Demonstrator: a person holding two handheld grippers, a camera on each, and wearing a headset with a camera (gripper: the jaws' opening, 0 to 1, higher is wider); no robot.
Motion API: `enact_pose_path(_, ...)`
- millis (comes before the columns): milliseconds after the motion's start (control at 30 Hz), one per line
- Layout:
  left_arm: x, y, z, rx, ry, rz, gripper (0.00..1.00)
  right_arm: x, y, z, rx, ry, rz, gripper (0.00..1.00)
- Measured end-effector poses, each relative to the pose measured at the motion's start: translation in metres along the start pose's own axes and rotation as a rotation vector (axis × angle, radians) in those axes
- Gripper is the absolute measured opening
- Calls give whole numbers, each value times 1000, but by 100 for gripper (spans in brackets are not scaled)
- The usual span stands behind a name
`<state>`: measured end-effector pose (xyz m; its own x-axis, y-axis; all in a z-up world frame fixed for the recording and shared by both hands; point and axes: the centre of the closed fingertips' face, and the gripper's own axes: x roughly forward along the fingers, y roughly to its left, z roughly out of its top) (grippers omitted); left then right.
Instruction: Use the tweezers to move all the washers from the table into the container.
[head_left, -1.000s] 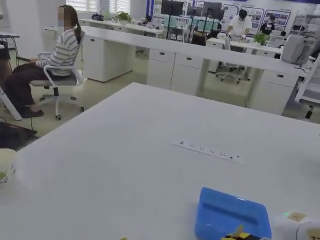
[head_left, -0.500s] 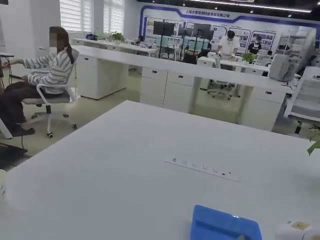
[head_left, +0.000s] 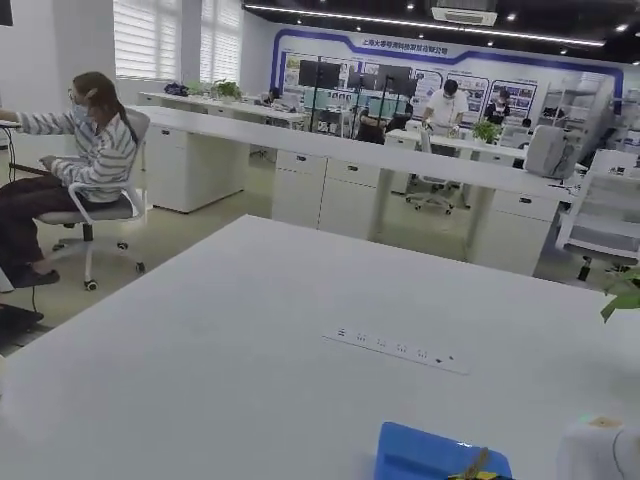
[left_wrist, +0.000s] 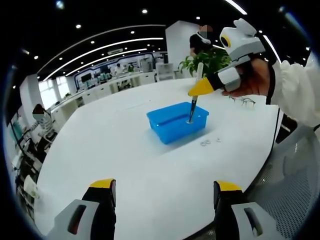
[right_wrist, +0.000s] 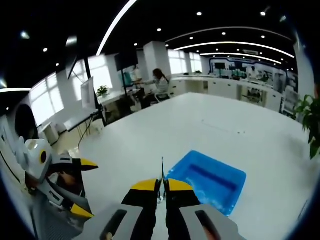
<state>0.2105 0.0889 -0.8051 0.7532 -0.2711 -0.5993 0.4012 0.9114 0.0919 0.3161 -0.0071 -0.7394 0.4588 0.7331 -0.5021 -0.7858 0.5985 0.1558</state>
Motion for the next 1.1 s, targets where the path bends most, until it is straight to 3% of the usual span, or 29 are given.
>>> enact_pose_path(233, -1, 1, 1, -8, -5, 5, 81, -5, -1, 7, 27, -2, 6, 1)
enact_pose_path(833, -1, 2, -2, -5, 15, 12, 81, -6, -6, 17, 9, -7, -9, 1)
enact_pose_path(1100, 0, 3, -3, -3, 24, 16, 80, 0, -18, 24, 6, -17, -29, 1)
